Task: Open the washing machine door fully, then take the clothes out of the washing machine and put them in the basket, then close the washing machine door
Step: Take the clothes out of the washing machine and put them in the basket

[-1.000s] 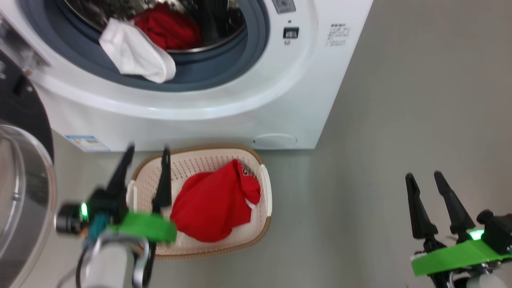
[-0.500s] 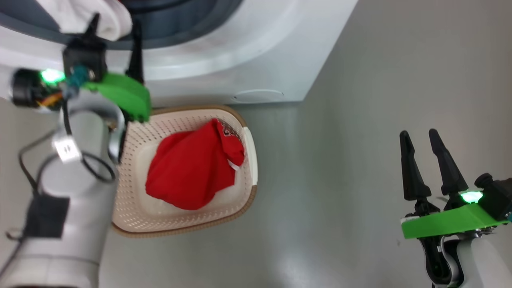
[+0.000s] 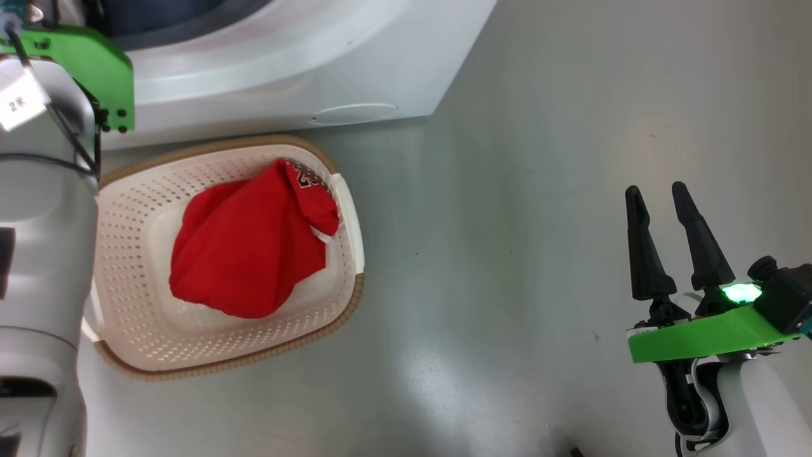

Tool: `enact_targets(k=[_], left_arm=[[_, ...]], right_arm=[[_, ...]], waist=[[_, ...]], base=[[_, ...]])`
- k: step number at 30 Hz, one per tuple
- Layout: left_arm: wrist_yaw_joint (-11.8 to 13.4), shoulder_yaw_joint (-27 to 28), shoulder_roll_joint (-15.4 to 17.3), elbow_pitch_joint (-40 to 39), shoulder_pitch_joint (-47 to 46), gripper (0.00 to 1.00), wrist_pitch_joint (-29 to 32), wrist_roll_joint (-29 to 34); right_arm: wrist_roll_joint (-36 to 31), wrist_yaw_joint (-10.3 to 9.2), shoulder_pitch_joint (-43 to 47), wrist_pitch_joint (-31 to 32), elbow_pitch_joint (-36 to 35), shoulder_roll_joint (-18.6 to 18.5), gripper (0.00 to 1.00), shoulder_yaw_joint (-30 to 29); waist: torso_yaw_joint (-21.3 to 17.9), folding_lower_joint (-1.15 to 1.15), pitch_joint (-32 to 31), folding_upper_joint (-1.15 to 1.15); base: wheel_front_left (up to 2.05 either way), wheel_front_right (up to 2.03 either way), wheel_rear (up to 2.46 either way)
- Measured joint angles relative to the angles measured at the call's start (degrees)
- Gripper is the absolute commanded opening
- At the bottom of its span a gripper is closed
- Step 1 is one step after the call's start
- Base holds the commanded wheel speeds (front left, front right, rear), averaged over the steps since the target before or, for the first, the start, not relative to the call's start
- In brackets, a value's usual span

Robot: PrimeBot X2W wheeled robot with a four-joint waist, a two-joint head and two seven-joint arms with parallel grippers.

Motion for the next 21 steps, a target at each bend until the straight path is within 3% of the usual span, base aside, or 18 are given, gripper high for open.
enact_targets(k=[8,9,10,11,14,21], left_arm=[[1.5,-1.2,0.8,2.4,-1.7,0.98,3.8,0.4],[1.7,-1.4,0.9,2.5,-1.7,0.79,4.1,0.4],[1.7,-1.5,1.1,2.6,-1.7,0.79,4.2,0.4],[1.7,-1.5,1.2,2.6,-1.7,0.47,4.2,0.4],[1.7,-1.7,1.5,2.8,-1.7,0.0,4.4,0.4],[1.1,-1.2,0.9,3.1,-1.6,0.0,-1.8,-1.5]], right_arm=[[0.0,0.0,-1.2,0.0,-0.1,0.1,1.0,0.6],[0.0,0.0,-1.3,0.0,-0.1,0.1,1.0,0.6],[0.0,0.0,-1.3,0.0,-0.1,0.2,1.0,0.7],[0.0,0.0,-1.3,0.0,-0.1,0.2,1.0,0.7],[0.0,0.0,-1.3,0.0,-0.1,0.2,1.0,0.8],[0.0,0.0,-1.2,0.0,0.0,0.2,1.0,0.3]], waist=[[-1.5,0.0,1.4,0.0],[-1.6,0.0,1.4,0.0],[-1.7,0.0,1.4,0.0],[-1.8,0.0,1.3,0.0],[-1.8,0.0,1.1,0.0],[-0.9,0.0,-0.3,0.0]], base=[[0.0,0.0,0.0],[0.0,0.0,0.0],[0.0,0.0,0.0],[0.0,0.0,0.0],[0.0,0.0,0.0],[0.0,0.0,0.0]])
